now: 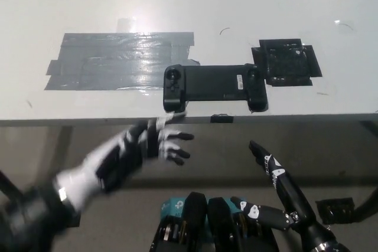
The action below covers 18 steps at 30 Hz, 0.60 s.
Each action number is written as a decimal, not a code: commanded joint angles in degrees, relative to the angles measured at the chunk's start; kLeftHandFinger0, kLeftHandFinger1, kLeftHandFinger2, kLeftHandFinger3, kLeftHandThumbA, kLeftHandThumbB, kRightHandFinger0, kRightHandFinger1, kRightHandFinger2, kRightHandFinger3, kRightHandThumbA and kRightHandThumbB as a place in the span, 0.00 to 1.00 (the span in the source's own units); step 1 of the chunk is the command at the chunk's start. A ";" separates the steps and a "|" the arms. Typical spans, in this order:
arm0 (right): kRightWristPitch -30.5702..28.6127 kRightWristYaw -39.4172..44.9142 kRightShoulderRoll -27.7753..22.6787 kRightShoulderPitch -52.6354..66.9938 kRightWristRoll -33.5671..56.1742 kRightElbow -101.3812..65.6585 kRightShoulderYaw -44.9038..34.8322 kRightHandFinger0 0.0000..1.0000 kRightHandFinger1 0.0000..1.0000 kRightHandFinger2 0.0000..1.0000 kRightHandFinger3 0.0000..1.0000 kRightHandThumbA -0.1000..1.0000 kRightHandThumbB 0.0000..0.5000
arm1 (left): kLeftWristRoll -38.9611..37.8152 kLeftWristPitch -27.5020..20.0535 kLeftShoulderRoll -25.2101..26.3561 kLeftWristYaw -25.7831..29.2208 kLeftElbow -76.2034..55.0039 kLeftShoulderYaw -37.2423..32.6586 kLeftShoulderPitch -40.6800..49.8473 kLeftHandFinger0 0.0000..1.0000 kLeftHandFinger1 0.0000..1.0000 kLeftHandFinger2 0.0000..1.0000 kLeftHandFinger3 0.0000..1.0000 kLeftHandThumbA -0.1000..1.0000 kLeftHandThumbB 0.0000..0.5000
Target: A controller is being placed at the center of the desk near the left hand and the robot uses its left hand's index finger to press a button at the left area of the controller
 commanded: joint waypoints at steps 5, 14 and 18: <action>-2.61 -0.26 0.70 0.23 1.82 -0.83 -1.01 1.00 1.00 1.00 1.00 0.85 0.49 | 16.08 -29.40 -10.06 20.02 10.00 3.72 9.23 1.00 1.00 1.00 1.00 1.00 0.44; -4.62 -2.52 1.80 0.23 0.54 -0.24 -1.73 1.00 1.00 1.00 1.00 0.90 0.52 | 26.40 -47.11 -15.98 30.49 18.24 1.99 10.45 1.00 1.00 1.00 1.00 1.00 0.48; -4.90 -3.14 2.37 0.55 0.25 -0.49 -1.73 1.00 1.00 1.00 1.00 0.94 0.51 | 28.29 -47.28 -15.96 32.55 17.91 0.05 11.83 1.00 1.00 1.00 1.00 1.00 0.54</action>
